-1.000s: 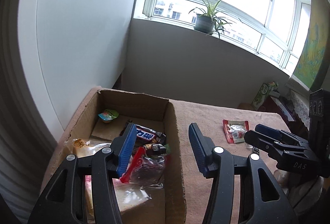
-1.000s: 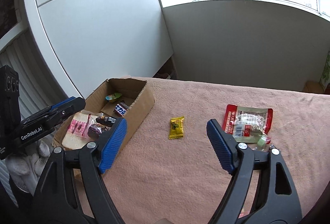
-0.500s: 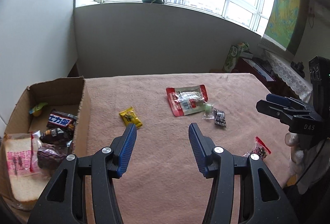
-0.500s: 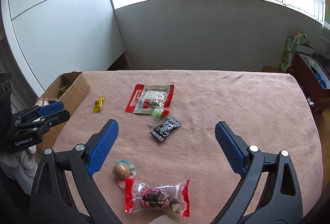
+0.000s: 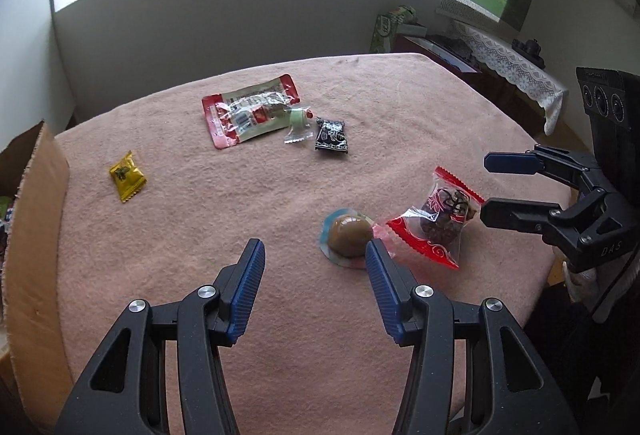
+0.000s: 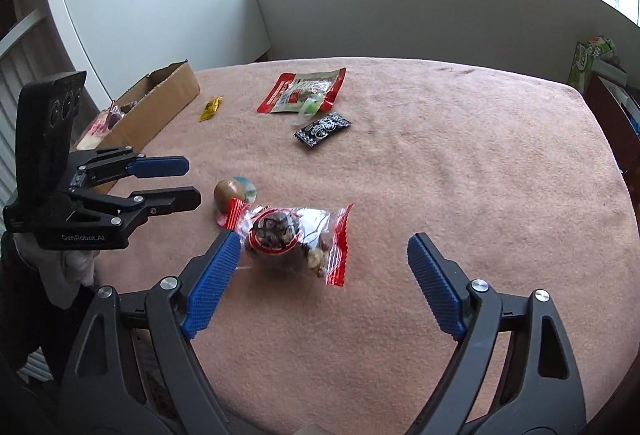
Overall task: Organize snacks
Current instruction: 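Move the left gripper to the egg-shaped candy while the right gripper approaches the red-edged snack bag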
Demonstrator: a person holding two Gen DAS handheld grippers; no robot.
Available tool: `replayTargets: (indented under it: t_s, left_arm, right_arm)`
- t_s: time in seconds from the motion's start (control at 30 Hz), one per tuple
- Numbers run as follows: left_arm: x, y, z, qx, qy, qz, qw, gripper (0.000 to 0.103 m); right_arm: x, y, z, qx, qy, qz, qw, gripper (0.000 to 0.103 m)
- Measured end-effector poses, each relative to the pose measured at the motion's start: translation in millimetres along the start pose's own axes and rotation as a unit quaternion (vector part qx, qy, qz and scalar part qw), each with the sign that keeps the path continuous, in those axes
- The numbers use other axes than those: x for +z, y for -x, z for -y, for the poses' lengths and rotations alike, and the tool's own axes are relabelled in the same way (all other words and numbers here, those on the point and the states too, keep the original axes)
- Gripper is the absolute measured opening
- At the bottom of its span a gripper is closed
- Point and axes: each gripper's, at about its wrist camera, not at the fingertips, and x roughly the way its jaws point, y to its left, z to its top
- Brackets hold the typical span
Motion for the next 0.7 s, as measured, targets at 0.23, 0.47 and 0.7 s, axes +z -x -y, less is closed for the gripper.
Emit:
replayTargets:
  t_s: [0.23, 0.47, 0.7]
  left_arm:
    - [0, -17, 14, 0.002, -0.018, -0.022, 0.9996, 0.052]
    - [7, -27, 10, 0.031, -0.013, -0.024, 0.9992, 0.052]
    - [13, -33, 3, 0.036, -0.006, -0.024, 0.999, 0.051]
  right_arm:
    - [-10, -21, -13, -0.027, 0.031, -0.029, 0.999, 0.078]
    - [0, -37, -11, -0.076, 0.047, -0.04, 0.995, 0.074]
    - [14, -41, -4, -0.074, 0.039, -0.046, 0.995, 0.074]
